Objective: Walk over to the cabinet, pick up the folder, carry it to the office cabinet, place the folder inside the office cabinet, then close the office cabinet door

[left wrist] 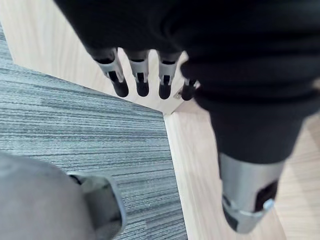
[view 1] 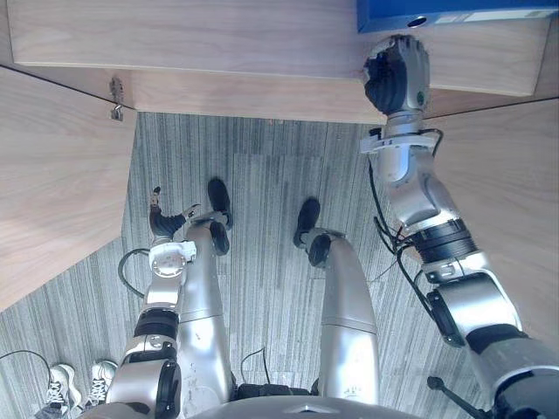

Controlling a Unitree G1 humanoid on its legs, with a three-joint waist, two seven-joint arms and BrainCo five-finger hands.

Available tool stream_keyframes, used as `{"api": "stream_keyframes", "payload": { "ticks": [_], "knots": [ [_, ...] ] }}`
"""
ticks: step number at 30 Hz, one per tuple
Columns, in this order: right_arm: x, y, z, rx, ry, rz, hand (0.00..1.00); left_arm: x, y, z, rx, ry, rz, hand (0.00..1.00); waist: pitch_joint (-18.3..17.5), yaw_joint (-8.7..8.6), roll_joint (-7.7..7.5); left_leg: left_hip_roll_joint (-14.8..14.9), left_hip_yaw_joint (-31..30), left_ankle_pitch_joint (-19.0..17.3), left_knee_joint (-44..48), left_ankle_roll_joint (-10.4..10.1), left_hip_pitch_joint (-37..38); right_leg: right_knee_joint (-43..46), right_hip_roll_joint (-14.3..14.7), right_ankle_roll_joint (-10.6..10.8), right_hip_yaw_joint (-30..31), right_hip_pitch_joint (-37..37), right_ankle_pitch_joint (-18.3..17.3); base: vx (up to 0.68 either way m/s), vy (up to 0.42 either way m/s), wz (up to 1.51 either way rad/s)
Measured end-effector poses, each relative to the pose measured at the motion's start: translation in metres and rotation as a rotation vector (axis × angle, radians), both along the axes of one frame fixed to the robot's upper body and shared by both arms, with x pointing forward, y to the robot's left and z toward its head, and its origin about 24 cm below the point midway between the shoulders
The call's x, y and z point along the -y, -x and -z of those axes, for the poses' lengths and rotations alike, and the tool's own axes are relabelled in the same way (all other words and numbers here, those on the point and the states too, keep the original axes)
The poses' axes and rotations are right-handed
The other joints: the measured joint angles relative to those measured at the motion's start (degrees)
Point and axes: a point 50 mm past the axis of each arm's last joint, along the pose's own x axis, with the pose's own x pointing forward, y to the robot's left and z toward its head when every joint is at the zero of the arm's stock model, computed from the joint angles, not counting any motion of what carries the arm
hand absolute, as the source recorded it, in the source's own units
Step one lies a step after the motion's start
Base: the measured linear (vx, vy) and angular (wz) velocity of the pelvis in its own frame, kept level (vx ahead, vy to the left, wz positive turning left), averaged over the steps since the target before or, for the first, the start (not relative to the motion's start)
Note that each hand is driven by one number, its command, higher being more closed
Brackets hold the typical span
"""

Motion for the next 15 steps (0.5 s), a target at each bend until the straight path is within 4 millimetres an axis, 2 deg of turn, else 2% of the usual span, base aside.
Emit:
{"api": "stream_keyframes", "payload": {
  "ticks": [2, 6, 9, 15],
  "knots": [
    [0.006, -0.003, -0.003, -0.006, 0.003, 0.021, 1.0, 0.0, 0.0, -0.001, 0.009, -0.001, 0.001, 0.0, 0.0, -0.01, 0.0, -0.1, -0.1, 0.0, 0.0, 0.0, -0.3, 0.0, -0.1, 0.0, -0.2, -0.2, 0.0, 0.01, -0.002, 0.02],
    [0.019, -0.01, -0.021, -0.003, -0.012, 0.056, 1.0, -0.005, -0.002, -0.009, 0.046, -0.008, -0.004, 0.0, 0.0, -0.13, 0.0, -0.3, -0.4, 0.6, 0.0, 0.7, -2.2, 0.3, -0.4, -0.1, -0.5, -2.0, 0.0, 0.01, 0.001, 0.03],
    [0.02, -0.013, -0.026, -0.013, -0.019, 0.051, 1.0, -0.005, -0.002, -0.009, 0.045, -0.003, -0.005, 0.0, 0.0, -0.18, 0.0, -0.5, -0.4, 0.6, 0.0, 0.7, -2.3, 0.5, -0.7, -0.2, -0.7, -2.0, 0.0, 0.02, 0.0, 0.06],
    [0.022, -0.018, -0.056, 0.014, -0.043, 0.047, 1.0, -0.007, -0.004, -0.014, 0.064, 0.01, -0.008, 0.0, 0.0, -0.23, 0.0, -0.9, -0.4, 0.6, -0.1, 0.6, -3.8, 0.9, -1.1, -0.1, -0.8, -3.6, -0.2, 0.01, 0.0, 0.02]
  ]
}}
